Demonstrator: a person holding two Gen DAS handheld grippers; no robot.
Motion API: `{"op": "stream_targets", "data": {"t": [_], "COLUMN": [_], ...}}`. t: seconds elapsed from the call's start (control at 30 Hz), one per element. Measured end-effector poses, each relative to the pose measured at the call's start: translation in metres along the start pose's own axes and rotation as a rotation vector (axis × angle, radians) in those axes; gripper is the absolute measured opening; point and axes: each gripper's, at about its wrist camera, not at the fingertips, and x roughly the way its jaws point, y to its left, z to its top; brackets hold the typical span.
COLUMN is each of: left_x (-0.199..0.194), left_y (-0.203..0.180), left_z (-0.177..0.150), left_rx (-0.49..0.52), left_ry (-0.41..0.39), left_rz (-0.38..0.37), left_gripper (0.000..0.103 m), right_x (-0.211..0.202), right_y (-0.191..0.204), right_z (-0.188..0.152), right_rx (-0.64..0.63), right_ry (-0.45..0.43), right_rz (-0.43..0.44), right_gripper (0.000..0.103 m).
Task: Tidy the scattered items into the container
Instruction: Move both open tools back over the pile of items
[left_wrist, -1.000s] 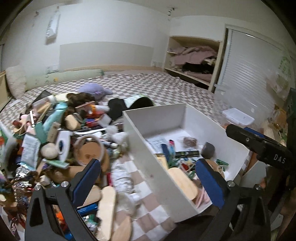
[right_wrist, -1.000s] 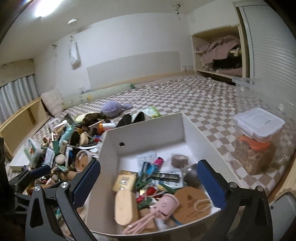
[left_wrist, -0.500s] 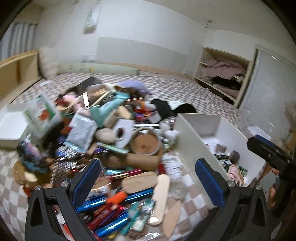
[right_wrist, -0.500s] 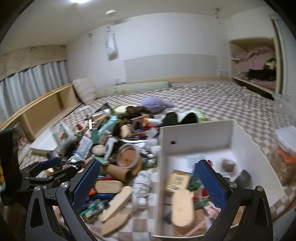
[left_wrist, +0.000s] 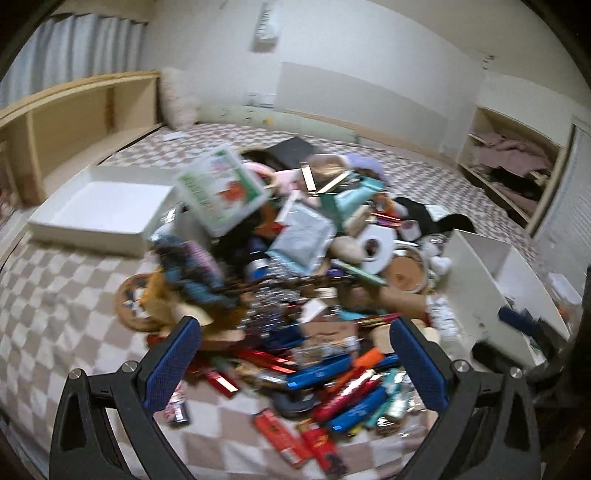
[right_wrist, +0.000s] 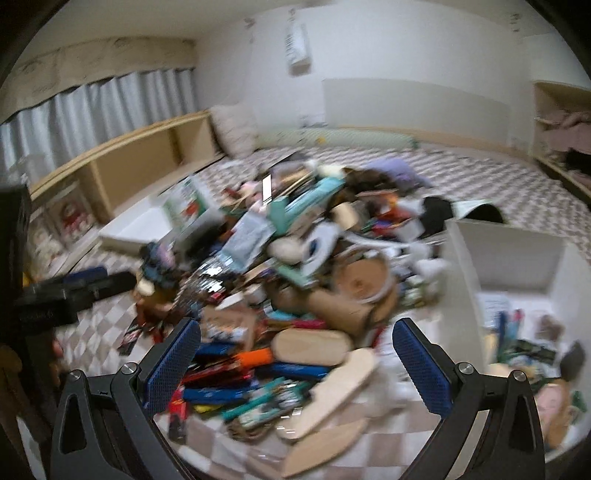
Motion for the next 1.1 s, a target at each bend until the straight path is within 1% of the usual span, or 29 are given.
{"op": "stream_targets", "data": {"t": [0.13, 0.27, 0.33, 0.4, 0.47, 0.57, 0.63, 0.83, 0.93, 0.97, 1.0, 1.07, 1.1], "left_x": [0.005, 0.013, 0.017, 0.021, 0.025, 0.030, 0.034, 0.042, 0.047, 0.048, 0.050, 0.053, 0.055], "left_y": [0.030, 0.056, 0.067, 0.077, 0.085, 0.093, 0.095, 0.100, 0.103, 0.104, 0.105, 0.106, 0.105], "left_z": [-0.008, -0.017, -0.021, -0.025, -0.029, -0.033, -0.035, -0.040, -0.043, -0.044, -0.044, -0.045, -0.046], "left_rx": [-0.083, -0.182, -0.226, -0.267, -0.307, -0.349, -0.367, -0.405, -0.424, -0.430, -0.435, -0.442, -0.441], "left_ry": [0.035, 0.078, 0.095, 0.112, 0.129, 0.151, 0.166, 0.205, 0.223, 0.229, 0.235, 0.249, 0.256], "left_rz": [0.032, 0.044, 0.055, 0.063, 0.065, 0.064, 0.064, 0.064, 0.066, 0.066, 0.065, 0.067, 0.070], "left_gripper": [0.103, 0.103, 0.103, 0.103, 0.103, 0.103, 0.103, 0.103, 0.103, 0.103, 0.103, 0.103, 0.103], "right_x": [0.025, 0.047, 0.055, 0.064, 0.070, 0.077, 0.082, 0.096, 0.104, 0.106, 0.108, 0.111, 0.112], "right_y": [0.024, 0.039, 0.043, 0.050, 0.055, 0.059, 0.062, 0.080, 0.084, 0.085, 0.085, 0.084, 0.082], "right_z": [-0.015, -0.033, -0.039, -0.044, -0.048, -0.050, -0.051, -0.056, -0.060, -0.061, -0.062, -0.063, -0.063], "right_rx": [-0.044, -0.029, -0.026, -0.050, -0.086, -0.120, -0.150, -0.302, -0.333, -0.339, -0.339, -0.328, -0.316], "right_ry": [0.054, 0.114, 0.143, 0.163, 0.168, 0.177, 0.185, 0.212, 0.234, 0.241, 0.246, 0.254, 0.256], "right_rz": [0.059, 0.121, 0.134, 0.137, 0.135, 0.155, 0.165, 0.157, 0.153, 0.152, 0.151, 0.141, 0.138], "right_gripper": [0.103, 0.103, 0.103, 0.103, 0.103, 0.103, 0.103, 0.103, 0.103, 0.102, 0.097, 0.092, 0.091]}}
